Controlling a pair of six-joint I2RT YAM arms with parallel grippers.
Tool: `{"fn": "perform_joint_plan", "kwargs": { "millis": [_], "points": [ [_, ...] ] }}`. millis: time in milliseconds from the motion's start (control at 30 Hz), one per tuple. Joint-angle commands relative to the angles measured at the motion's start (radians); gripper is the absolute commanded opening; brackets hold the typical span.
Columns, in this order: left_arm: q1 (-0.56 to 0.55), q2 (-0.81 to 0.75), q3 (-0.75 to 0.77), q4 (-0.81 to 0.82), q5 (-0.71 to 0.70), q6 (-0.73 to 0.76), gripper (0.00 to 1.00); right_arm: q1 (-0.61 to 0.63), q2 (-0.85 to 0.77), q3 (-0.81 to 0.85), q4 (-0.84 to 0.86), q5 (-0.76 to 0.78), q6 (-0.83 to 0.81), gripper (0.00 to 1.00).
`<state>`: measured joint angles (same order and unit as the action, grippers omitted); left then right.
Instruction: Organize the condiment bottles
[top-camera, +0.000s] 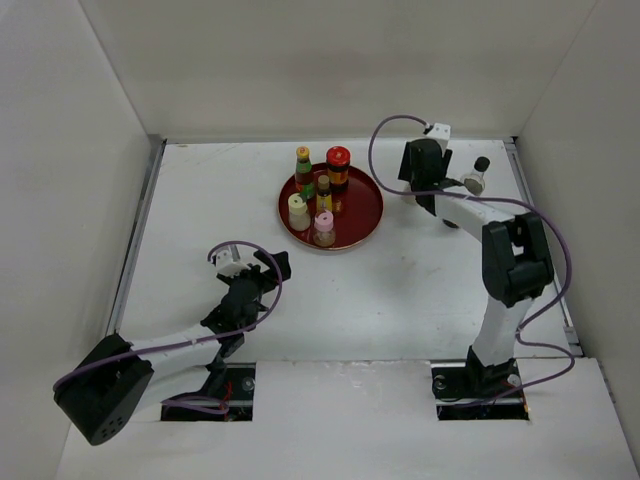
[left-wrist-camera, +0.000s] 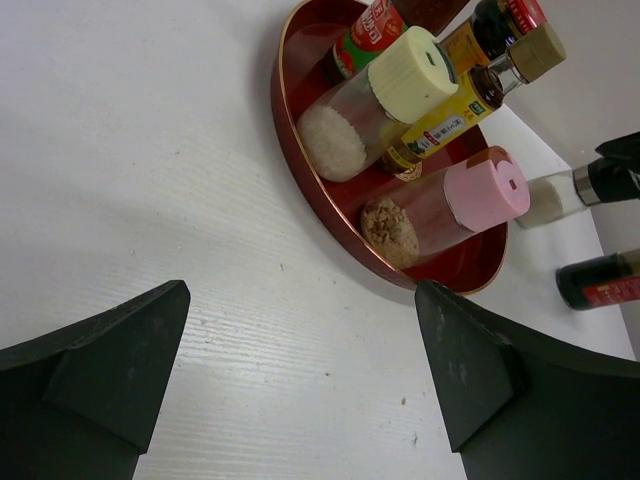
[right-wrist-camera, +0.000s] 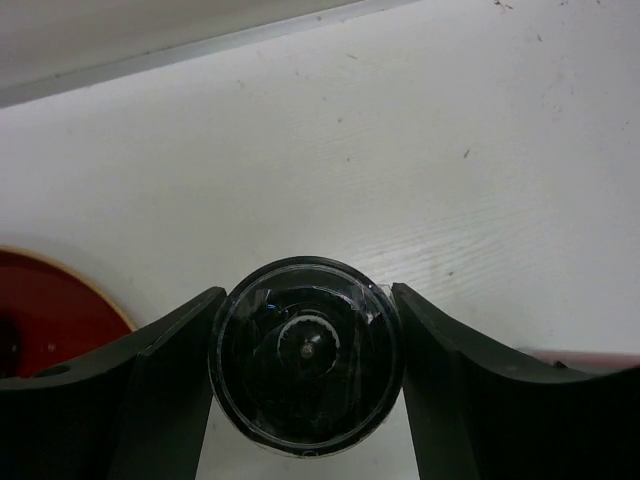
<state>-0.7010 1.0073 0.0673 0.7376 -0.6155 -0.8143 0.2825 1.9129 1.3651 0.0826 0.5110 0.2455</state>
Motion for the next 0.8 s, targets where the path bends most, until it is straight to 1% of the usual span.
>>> {"fn": "perform_joint_plan", "kwargs": {
  "millis": [0,67,167,267,367,533,633,667,733,767],
  "points": [
    [-0.001,-0.004,0.032,0.057,0.008,0.007,1.0,0.069,-0.179,-0.043,0.101,0.006,-0.009,0.54],
    [-0.001,0.01,0.035,0.06,0.01,0.007,1.0,0.111,-0.216,-0.067,0.114,0.011,-0.011,0.55],
    [-0.005,0.005,0.035,0.062,0.011,0.007,1.0,0.172,-0.216,-0.07,0.138,0.006,-0.005,0.56],
    [-0.005,0.011,0.037,0.062,0.011,0.007,1.0,0.217,-0.161,-0.026,0.157,-0.002,-0.003,0.56],
    [-0.004,-0.005,0.031,0.062,0.014,0.007,1.0,0.25,-0.074,0.054,0.157,-0.009,-0.012,0.57],
    [-0.001,-0.007,0.028,0.062,0.014,0.007,1.0,0.263,0.047,0.147,0.163,-0.028,-0.018,0.58],
    [-0.005,-0.015,0.028,0.062,0.008,0.007,1.0,0.263,0.077,0.147,0.167,-0.022,-0.018,0.6],
    [-0.004,-0.009,0.028,0.062,0.008,0.007,1.0,0.263,0.08,0.14,0.17,-0.022,-0.014,0.61],
    [-0.001,-0.009,0.028,0.062,0.014,0.007,1.0,0.263,0.078,0.121,0.177,-0.02,-0.014,0.68],
    [-0.002,-0.013,0.028,0.062,0.014,0.007,1.0,0.266,0.063,0.102,0.181,-0.017,-0.014,0.76]
  ]
}}
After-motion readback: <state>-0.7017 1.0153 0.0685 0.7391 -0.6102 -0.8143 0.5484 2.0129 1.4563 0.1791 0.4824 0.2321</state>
